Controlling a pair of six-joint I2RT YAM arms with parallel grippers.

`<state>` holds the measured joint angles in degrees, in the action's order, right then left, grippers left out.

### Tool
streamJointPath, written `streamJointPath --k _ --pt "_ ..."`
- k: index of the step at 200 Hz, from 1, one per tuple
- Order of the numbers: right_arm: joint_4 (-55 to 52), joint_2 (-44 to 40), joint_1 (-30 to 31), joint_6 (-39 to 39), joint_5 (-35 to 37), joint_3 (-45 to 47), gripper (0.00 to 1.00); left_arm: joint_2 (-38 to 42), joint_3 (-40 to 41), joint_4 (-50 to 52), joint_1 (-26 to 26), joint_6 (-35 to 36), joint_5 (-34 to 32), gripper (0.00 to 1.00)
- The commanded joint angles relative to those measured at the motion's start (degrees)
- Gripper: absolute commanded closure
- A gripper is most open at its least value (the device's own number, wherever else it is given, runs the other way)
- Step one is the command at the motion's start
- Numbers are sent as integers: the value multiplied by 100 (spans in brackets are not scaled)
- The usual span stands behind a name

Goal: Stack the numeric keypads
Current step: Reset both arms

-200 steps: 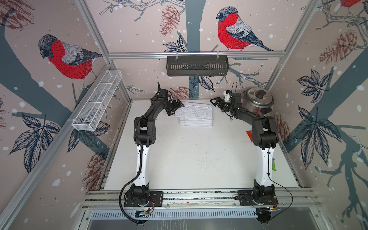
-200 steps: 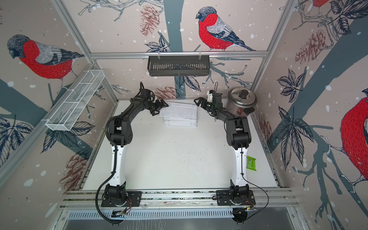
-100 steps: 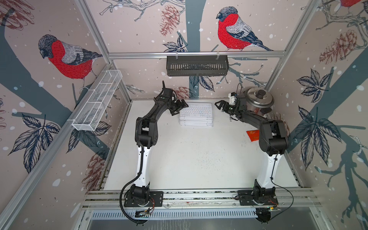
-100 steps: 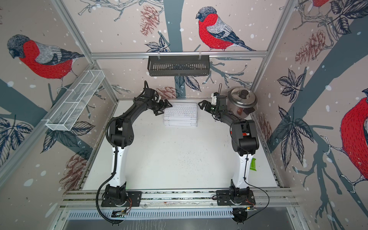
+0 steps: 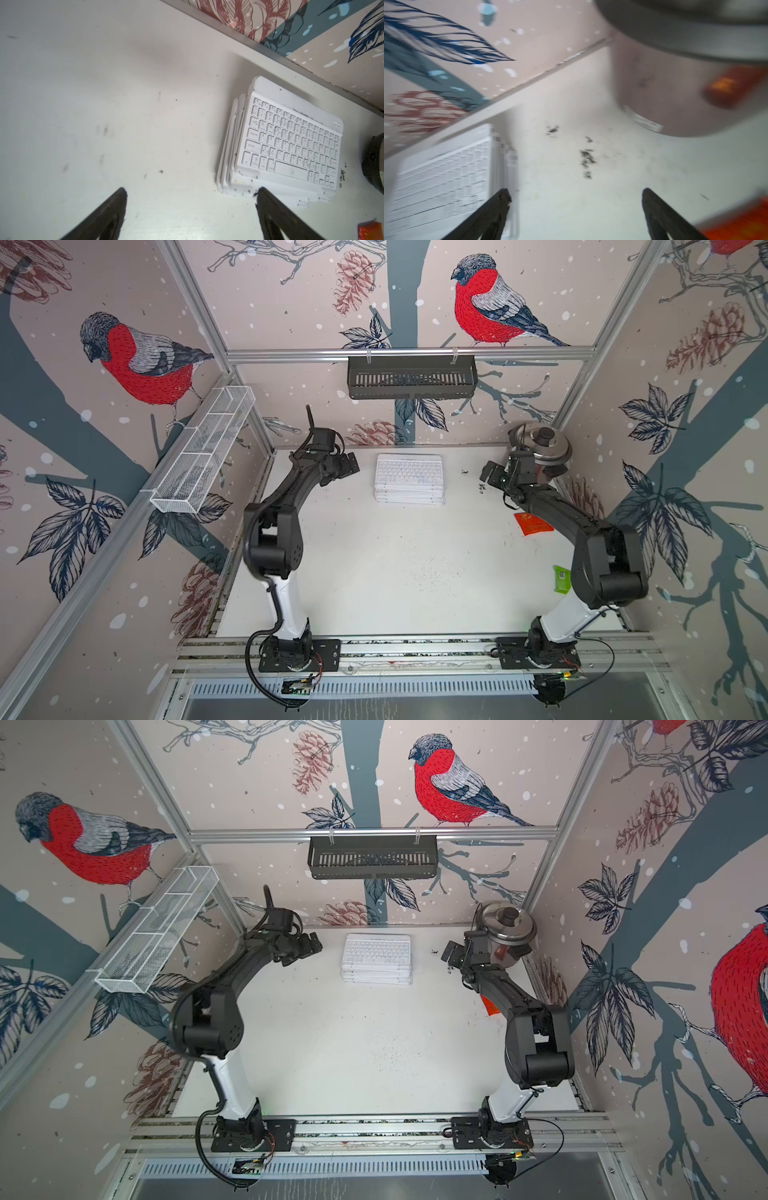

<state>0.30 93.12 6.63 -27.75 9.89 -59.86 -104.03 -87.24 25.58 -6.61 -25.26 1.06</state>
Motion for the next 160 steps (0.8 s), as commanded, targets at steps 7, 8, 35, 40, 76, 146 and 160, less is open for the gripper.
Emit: streamJointPath --k 7,8,35,40,76,146,160 --pt "316 -282 9 563 1940 652 0 1144 2142 -2631 37 603 -2984 4" --pt "341 -293 11 579 1961 664 0 1172 2234 -2722 37 615 -3070 4" --pt "2038 -454 165 1215 2801 1874 0 1303 3626 -4155 63 813 -4355 4" --pt "2462 -489 251 1426 3032 2150 0 1268 3758 -4311 64 830 -4453 4" --pt "6127 -644 822 2797 3653 3895 1 1661 5075 -6617 28 1562 -3917 3" --pt "8316 -1063 141 2406 1847 5523 0 606 7545 -12689 92 2467 -2069 0" --pt "8836 -576 -20 2332 1715 5508 1 949 7131 -11400 284 2228 -1875 0"
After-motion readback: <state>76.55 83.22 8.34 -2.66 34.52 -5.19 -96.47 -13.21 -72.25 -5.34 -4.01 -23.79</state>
